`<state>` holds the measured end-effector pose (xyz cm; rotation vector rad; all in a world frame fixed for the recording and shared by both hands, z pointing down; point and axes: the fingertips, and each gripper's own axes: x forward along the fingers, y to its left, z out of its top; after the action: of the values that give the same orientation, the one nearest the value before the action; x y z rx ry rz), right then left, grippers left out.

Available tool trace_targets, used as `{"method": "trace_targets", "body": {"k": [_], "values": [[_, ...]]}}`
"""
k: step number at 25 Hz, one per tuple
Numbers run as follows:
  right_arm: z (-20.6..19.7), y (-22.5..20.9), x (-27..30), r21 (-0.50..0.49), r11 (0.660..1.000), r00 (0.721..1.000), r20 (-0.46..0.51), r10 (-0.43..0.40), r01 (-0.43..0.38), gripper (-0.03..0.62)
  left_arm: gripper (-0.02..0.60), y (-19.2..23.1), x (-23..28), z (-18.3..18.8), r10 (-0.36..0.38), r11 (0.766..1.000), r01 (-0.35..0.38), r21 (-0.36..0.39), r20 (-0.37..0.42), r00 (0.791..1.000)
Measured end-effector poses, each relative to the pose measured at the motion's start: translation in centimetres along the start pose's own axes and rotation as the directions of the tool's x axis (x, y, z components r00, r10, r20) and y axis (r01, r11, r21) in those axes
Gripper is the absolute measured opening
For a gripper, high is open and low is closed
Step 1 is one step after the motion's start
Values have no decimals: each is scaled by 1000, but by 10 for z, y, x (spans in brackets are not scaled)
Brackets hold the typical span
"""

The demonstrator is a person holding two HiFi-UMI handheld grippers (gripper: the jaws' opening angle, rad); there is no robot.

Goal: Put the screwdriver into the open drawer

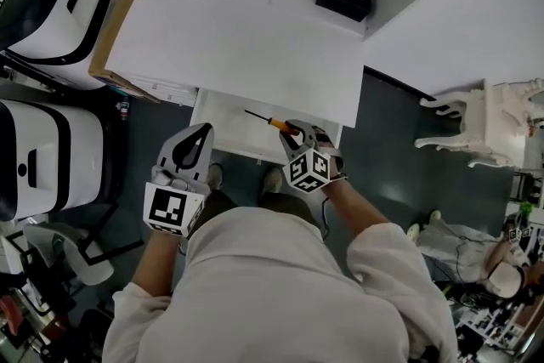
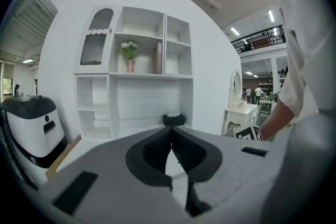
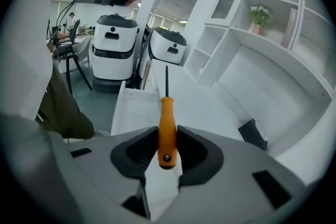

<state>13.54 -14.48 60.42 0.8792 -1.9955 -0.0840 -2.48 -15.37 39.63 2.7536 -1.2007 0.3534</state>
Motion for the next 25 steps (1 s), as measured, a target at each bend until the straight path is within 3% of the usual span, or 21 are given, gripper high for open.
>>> {"method": "trace_targets", "body": {"k": [12, 25], "values": [[-59, 30, 78, -48, 989, 981, -143, 132, -140, 118, 5, 27, -18, -17, 116, 993, -118, -24, -54, 992], [-97, 55, 136, -57, 967, 945, -236, 227, -246, 118, 5, 50, -25, -40, 184, 981, -190, -33, -132, 974]]}}
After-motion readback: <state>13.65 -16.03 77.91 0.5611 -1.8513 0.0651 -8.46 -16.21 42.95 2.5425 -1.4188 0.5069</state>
